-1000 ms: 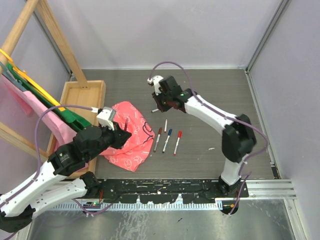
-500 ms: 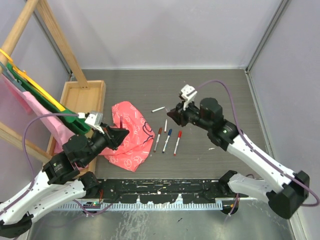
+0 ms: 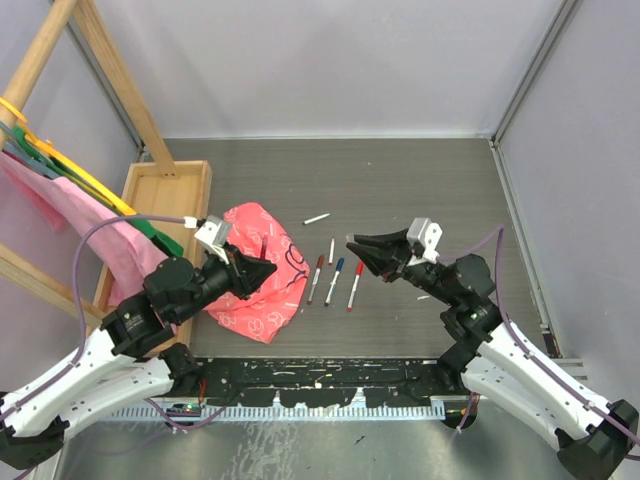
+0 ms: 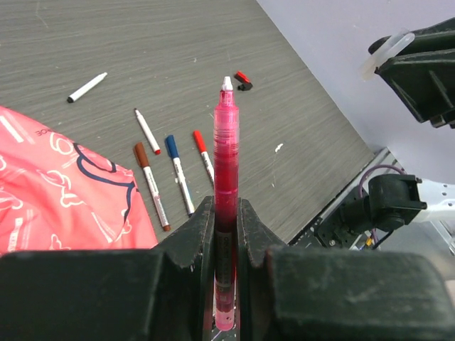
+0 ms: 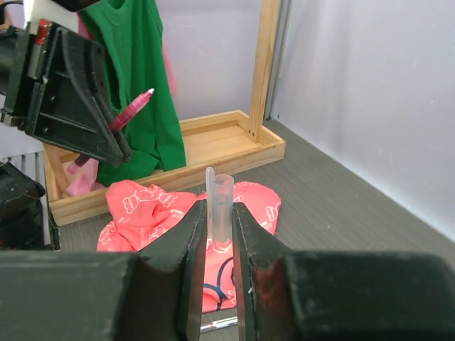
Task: Insert the pens into the pen caps
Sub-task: Pick up the pen cap from the center of the board.
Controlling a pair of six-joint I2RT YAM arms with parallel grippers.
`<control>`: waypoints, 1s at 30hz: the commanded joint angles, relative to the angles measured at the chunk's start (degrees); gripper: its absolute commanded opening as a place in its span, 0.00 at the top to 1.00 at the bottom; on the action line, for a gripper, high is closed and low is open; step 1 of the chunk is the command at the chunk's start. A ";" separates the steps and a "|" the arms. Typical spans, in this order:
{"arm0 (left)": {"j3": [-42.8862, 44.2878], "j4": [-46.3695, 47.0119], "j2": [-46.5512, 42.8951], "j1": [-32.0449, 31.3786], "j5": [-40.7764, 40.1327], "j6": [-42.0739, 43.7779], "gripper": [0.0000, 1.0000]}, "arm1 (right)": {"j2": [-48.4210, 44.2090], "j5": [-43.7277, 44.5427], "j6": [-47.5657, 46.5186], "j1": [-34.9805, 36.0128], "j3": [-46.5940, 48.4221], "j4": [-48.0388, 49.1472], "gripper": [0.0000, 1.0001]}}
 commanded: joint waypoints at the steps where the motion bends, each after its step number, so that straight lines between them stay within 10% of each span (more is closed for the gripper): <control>1: 2.93 5.84 0.81 0.20 4.66 2.21 1.00 | -2.96 -4.38 -6.35 0.00 -2.84 14.72 0.99; 7: 2.71 7.21 2.00 0.19 6.75 3.08 1.00 | -6.91 -6.85 -20.37 0.05 -7.76 22.48 1.00; 21: 4.61 8.52 5.32 0.19 10.82 4.54 1.00 | -6.89 -10.11 -45.01 -0.02 -1.67 4.72 1.00; 30: 4.24 7.57 4.98 0.15 9.55 4.49 1.00 | 0.72 16.34 -16.46 0.00 11.35 -14.74 1.00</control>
